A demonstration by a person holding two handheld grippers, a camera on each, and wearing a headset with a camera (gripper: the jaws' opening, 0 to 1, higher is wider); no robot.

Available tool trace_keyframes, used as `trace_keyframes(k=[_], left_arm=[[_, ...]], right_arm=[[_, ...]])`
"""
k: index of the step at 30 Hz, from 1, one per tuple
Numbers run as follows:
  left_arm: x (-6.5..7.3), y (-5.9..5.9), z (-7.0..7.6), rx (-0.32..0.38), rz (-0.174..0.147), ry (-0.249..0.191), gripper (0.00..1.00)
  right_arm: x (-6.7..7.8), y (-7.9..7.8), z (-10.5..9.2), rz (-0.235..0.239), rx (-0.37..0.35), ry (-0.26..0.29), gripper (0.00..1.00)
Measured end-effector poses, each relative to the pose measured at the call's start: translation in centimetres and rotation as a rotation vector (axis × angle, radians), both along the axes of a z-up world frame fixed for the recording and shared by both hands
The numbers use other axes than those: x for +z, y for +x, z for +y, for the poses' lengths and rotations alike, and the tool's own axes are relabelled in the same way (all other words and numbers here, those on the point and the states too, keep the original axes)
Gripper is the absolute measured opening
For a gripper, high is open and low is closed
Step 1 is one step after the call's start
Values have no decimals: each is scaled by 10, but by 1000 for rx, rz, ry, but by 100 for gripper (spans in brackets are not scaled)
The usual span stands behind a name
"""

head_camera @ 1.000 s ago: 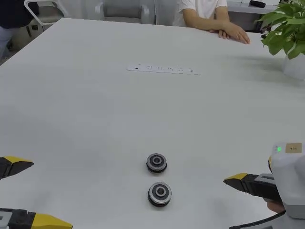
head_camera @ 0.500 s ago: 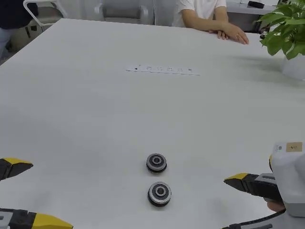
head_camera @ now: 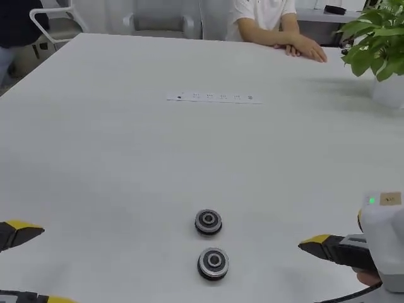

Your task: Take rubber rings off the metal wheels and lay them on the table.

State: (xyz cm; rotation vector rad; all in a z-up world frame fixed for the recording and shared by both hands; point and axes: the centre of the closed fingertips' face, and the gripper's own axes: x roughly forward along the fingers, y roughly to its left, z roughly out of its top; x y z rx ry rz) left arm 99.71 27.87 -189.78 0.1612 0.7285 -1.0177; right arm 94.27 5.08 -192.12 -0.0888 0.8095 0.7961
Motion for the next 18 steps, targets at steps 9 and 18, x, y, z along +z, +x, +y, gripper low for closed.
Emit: trace_keyframes(k=[9,18], left_arm=[[0,0,0,-7,-7,6,97],[1,-1,0,-13,-8,7,97]], right_arm=[[3,2,-2,-9,-23,5,89],[4,3,-3,-11,-38,18,86]])
